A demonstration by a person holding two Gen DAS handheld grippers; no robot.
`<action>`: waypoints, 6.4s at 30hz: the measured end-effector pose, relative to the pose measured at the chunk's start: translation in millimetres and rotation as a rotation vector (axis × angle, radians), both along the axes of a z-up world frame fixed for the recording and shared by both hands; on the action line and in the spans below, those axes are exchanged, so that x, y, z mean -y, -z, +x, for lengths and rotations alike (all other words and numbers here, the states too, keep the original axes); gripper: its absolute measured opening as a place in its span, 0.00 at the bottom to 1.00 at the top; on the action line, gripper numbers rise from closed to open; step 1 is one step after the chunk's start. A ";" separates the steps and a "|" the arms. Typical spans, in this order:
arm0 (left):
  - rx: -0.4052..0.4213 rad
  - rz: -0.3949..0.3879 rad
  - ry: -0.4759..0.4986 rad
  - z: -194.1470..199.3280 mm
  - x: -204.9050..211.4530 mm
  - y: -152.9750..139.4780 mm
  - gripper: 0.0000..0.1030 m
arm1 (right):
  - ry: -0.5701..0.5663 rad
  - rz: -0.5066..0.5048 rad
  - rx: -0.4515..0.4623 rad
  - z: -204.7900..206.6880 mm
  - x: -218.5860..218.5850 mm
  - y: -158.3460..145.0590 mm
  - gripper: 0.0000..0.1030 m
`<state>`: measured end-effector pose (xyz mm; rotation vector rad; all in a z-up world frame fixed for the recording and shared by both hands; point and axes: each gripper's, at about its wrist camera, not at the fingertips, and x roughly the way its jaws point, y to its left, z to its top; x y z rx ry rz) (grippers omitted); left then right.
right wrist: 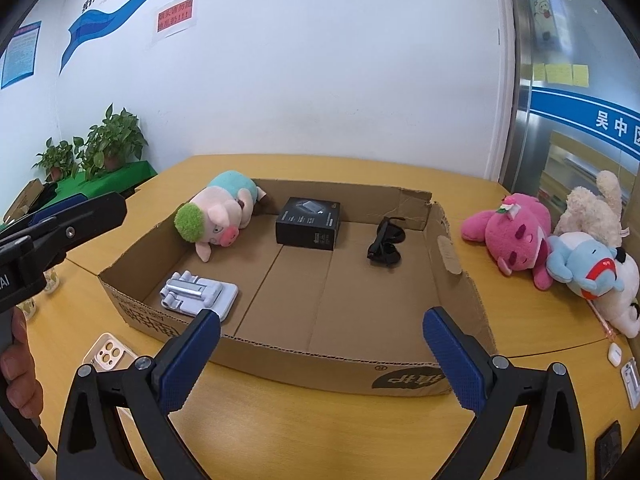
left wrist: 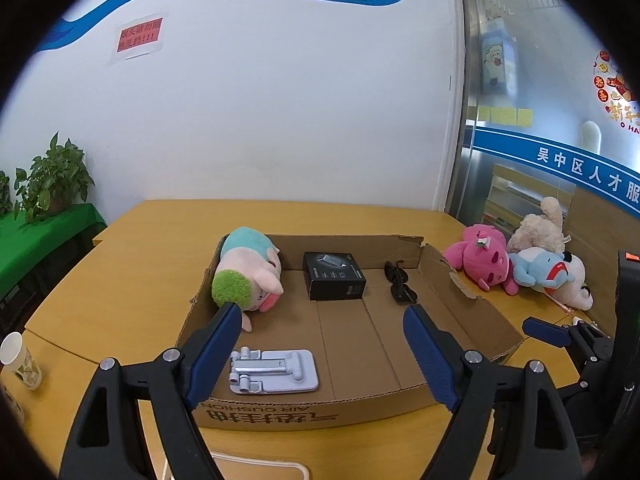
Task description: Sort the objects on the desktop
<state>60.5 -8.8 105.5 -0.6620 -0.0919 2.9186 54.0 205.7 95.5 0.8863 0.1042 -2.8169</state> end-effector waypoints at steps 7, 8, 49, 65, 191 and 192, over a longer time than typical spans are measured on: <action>0.071 -0.022 -0.057 13.0 48.3 27.9 0.81 | -0.101 -0.009 0.064 3.8 30.6 19.9 1.00; 0.089 -0.024 -0.066 13.9 55.9 33.4 0.81 | -0.127 -0.009 0.080 5.2 37.7 25.9 1.00; 0.543 -0.046 0.217 -1.1 -6.5 150.0 0.08 | -0.194 0.000 0.346 19.7 -16.4 127.0 0.23; 0.359 -0.076 0.230 -15.8 -32.2 80.5 0.08 | -0.182 -0.202 0.259 29.9 -45.7 95.4 0.11; 0.032 -0.143 -0.126 -55.7 -2.8 111.2 0.99 | 0.096 -0.048 -0.121 -40.2 -11.4 92.5 1.00; 0.032 -0.143 -0.126 -55.7 -2.8 111.1 0.99 | 0.096 -0.048 -0.121 -40.2 -11.4 92.5 1.00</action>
